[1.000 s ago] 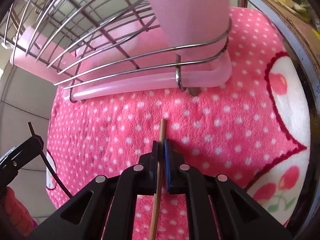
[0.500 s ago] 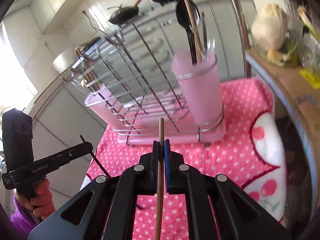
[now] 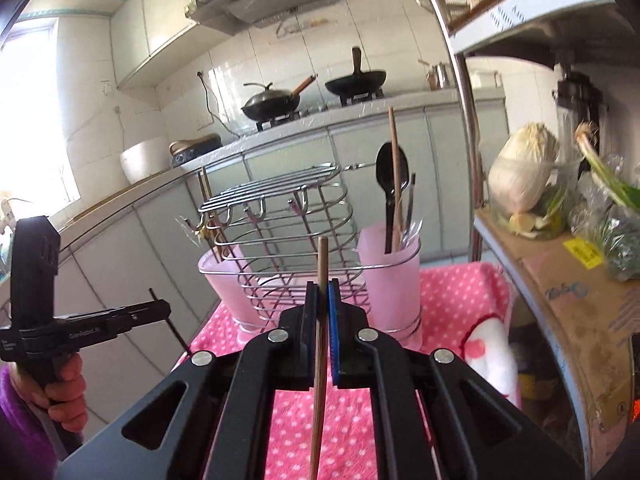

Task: Organize utensils
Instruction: 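Lift both chopsticks with the left and right tools up toward the pink cup, then lower both chopsticks into the pink cup with the left and right tools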

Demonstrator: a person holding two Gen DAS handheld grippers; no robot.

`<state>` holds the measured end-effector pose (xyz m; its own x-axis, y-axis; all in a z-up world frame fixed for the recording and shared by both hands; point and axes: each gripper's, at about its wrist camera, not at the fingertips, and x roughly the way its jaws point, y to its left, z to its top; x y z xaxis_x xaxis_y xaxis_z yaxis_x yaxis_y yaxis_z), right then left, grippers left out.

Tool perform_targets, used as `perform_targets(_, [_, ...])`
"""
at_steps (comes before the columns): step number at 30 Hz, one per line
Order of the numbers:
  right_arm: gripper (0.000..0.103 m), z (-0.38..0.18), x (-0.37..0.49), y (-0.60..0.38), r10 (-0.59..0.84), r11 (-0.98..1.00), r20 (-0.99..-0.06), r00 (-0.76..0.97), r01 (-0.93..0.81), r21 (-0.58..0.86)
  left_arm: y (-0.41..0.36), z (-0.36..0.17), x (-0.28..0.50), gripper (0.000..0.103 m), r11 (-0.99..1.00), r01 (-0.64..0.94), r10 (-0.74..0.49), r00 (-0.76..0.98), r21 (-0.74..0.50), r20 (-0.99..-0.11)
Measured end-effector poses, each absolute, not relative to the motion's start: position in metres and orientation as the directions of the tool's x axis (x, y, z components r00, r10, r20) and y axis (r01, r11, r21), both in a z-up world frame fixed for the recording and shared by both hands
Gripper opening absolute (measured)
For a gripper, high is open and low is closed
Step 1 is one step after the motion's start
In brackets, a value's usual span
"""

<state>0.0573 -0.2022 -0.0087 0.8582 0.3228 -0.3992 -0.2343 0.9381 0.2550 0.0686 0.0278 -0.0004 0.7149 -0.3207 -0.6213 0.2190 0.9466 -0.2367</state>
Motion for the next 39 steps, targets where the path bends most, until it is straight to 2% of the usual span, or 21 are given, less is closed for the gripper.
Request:
perform_targets(8, [0.006, -0.026, 0.041, -0.204, 0.299, 0.947, -0.363, 0.883, -0.229, 0.224, 0.026, -0.029, 0.069, 0.004, 0.951, 0.209, -0.309, 0.671, -0.228, -0.674])
perform_targets(16, [0.006, -0.019, 0.023, -0.203, 0.342, 0.932, -0.339, 0.876, -0.271, 0.240, 0.019, -0.032, 0.061, 0.004, 0.952, 0.230, -0.306, 0.697, -0.202, -0.648])
perform_targets(22, [0.006, -0.012, 0.023, -0.205, 0.372, 0.916, -0.339, 0.864, -0.283, 0.284, 0.024, -0.030, 0.059, 0.004, 0.944, 0.224, -0.328, 0.717, -0.242, -0.615])
perform_targets(29, [0.006, 0.022, 0.037, -0.225, 0.389, 0.894, -0.302, 0.871, -0.276, 0.353, 0.041, 0.004, 0.058, 0.004, 0.940, 0.216, -0.331, 0.768, -0.264, -0.549])
perform_targets(39, [0.006, 0.116, 0.062, -0.246, 0.304, 0.932, -0.181, 0.935, -0.252, 0.261, 0.069, 0.090, 0.072, 0.004, 0.941, 0.215, -0.310, 0.858, -0.261, -0.410])
